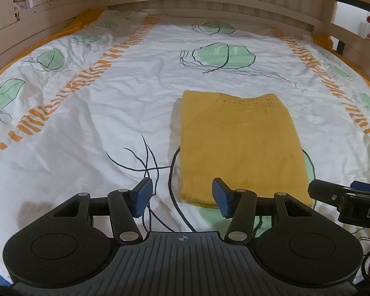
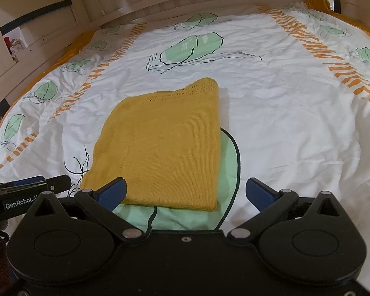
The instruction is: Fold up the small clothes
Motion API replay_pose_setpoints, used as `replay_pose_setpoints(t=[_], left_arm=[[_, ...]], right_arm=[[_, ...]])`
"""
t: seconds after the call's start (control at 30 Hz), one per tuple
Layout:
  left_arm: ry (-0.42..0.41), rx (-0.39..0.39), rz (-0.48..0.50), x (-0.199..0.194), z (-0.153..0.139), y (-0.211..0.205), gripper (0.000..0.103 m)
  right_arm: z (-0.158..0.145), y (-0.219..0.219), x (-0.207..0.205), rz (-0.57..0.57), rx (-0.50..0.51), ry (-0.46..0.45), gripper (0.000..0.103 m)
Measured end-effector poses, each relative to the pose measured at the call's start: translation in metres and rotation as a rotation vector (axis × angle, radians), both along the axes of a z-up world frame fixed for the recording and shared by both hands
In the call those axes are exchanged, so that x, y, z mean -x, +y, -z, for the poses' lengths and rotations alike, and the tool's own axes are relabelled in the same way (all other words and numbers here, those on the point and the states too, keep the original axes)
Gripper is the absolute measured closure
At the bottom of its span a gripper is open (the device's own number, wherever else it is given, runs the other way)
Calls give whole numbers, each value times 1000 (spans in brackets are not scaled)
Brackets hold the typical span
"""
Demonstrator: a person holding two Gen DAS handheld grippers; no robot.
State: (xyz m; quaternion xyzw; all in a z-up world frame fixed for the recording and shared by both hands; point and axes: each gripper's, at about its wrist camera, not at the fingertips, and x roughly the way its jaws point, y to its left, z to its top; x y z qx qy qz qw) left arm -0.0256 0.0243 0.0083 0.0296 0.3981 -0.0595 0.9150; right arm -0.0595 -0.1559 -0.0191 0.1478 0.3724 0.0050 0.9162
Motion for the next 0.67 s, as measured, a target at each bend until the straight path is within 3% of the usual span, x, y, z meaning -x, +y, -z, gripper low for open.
replay_pose_setpoints(t=[0.67], left_arm=[[7, 4, -4, -2, 4, 0, 51]], right_arm=[[4, 2, -4, -3, -20, 18, 1]])
